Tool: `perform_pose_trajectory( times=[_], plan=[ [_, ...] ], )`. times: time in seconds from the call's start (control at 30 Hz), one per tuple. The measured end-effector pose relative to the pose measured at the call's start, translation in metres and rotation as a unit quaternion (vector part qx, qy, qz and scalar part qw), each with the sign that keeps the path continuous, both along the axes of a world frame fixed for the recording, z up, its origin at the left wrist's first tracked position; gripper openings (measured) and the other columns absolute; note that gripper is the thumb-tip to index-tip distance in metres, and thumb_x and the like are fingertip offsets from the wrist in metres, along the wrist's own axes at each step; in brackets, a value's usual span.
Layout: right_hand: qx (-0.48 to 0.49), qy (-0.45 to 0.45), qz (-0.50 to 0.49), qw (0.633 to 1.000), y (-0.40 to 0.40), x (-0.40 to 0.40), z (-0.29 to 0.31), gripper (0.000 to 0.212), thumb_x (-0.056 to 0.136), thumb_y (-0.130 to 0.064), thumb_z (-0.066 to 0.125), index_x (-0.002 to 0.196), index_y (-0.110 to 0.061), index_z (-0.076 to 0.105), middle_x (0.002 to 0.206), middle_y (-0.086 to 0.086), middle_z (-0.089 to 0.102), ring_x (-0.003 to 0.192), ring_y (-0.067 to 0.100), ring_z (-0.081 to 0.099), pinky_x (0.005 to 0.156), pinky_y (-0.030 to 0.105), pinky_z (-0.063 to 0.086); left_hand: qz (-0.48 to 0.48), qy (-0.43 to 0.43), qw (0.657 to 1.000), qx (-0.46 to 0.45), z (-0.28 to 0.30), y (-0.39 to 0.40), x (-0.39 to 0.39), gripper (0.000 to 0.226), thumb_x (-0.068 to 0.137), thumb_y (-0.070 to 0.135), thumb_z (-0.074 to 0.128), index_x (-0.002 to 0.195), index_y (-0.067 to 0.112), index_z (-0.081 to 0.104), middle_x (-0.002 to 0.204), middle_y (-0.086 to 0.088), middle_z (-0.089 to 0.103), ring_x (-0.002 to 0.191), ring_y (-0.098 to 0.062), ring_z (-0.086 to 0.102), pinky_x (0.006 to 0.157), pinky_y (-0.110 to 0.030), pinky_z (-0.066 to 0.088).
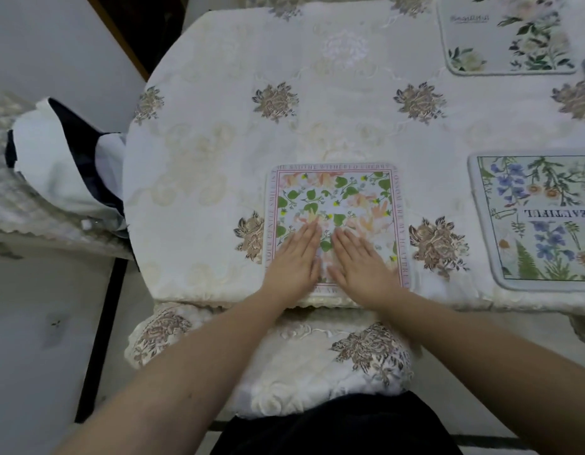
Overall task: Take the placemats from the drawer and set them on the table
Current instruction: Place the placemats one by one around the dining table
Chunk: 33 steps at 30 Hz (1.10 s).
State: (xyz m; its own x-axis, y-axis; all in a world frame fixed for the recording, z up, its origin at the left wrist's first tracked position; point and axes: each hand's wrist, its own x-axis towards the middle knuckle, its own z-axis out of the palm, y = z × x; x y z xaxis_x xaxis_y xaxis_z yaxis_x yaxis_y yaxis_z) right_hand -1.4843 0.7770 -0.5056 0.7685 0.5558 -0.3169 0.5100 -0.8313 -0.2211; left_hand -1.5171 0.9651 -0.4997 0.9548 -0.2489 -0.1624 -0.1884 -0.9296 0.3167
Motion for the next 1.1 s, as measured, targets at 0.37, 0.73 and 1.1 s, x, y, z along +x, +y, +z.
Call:
perform_pose_trajectory(
  times=[0.37, 0.73, 1.1],
  plan=[
    [-0.032, -0.01, 0.046, 0.998, -0.095, 0.015, 0.006, 0.093, 0.086, -0.082, 0.003, 0.155, -0.02, -0.002, 0.162, -0.003, -0.007, 0.149, 0.014, -0.008, 0.12, 0.035, -0.003, -0.206, -0.005, 0.975, 0.083, -0.011, 0.068, -0.009, 0.07, 0.104, 0.057, 0.021, 0.16, 0.016, 0.009, 0.167, -0.001, 0.005, 0.154, -0.016, 0.003, 0.123, -0.036, 0.002],
    [0.094, -0.02, -0.092, 0.991, -0.011, 0.061, 0.019, 0.057, 0.103, -0.037, 0.019, 0.155, -0.013, 0.016, 0.162, 0.001, 0.011, 0.15, 0.015, 0.007, 0.122, 0.032, 0.002, -0.014, 0.01, 1.0, 0.009, 0.023, 0.029, 0.075, 0.061, 0.105, 0.044, 0.016, 0.157, 0.014, 0.025, 0.162, -0.002, 0.027, 0.15, -0.021, 0.023, 0.124, -0.037, 0.013],
    [0.086, -0.027, -0.047, 0.995, 0.07, 0.133, 0.0, 0.076, 0.087, -0.048, -0.005, 0.156, -0.02, 0.009, 0.164, -0.003, 0.004, 0.15, 0.011, -0.002, 0.119, 0.031, -0.009, 0.027, 0.012, 0.998, 0.062, -0.012, 0.057, 0.137, 0.068, 0.095, 0.049, -0.003, 0.157, 0.021, 0.005, 0.166, 0.003, 0.004, 0.154, -0.014, 0.006, 0.125, -0.036, 0.006]
  ],
)
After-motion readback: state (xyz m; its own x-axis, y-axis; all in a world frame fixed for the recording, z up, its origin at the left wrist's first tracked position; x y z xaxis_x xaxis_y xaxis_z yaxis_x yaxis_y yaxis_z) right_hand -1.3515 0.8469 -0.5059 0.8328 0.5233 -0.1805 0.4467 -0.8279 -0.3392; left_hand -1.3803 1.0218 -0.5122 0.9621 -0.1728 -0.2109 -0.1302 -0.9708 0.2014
